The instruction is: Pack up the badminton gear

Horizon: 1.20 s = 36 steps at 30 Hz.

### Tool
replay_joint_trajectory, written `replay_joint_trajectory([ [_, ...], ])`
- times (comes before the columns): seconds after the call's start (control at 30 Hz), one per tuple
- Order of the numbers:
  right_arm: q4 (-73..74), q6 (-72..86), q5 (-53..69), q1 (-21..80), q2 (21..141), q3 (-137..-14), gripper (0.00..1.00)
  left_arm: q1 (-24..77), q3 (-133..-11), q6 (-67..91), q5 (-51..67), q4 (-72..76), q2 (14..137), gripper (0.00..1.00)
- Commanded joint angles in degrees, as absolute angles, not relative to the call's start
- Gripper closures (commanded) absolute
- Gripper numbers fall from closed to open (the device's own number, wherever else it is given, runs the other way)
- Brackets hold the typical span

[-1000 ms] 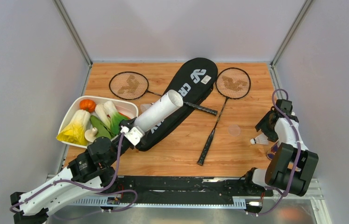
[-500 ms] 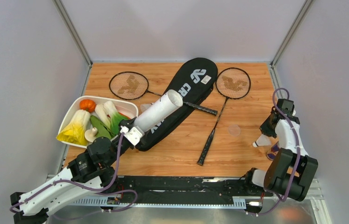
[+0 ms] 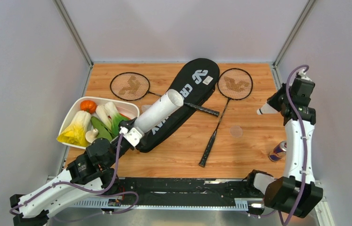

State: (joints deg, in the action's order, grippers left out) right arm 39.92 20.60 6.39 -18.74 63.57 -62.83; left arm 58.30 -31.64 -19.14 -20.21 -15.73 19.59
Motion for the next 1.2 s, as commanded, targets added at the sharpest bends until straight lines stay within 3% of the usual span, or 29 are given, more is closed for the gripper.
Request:
replay_joint_trajectory([
  [0.0, 38.3, 23.6, 11.0, -12.6, 63.0, -71.7, 1.00, 58.2, -34.4, -17.5, -19.9, -14.4, 19.3, 0.50],
  [0.37, 23.6, 33.3, 1.1, 18.6, 61.3, -81.5, 1.00, 58.2, -35.0, -13.7, -16.5, -14.6, 19.5, 0.50],
  [0.53, 17.7, 35.0, -0.9, 28.2, 59.7, -82.4, 1.00, 58.2, -35.1, -12.8, -15.1, -13.4, 20.0, 0.50],
  [1.17, 7.3, 38.1, -4.4, 48.7, 60.0, -78.2, 1.00, 58.2, -36.0, -11.9, -14.1, -10.4, 22.6, 0.49],
])
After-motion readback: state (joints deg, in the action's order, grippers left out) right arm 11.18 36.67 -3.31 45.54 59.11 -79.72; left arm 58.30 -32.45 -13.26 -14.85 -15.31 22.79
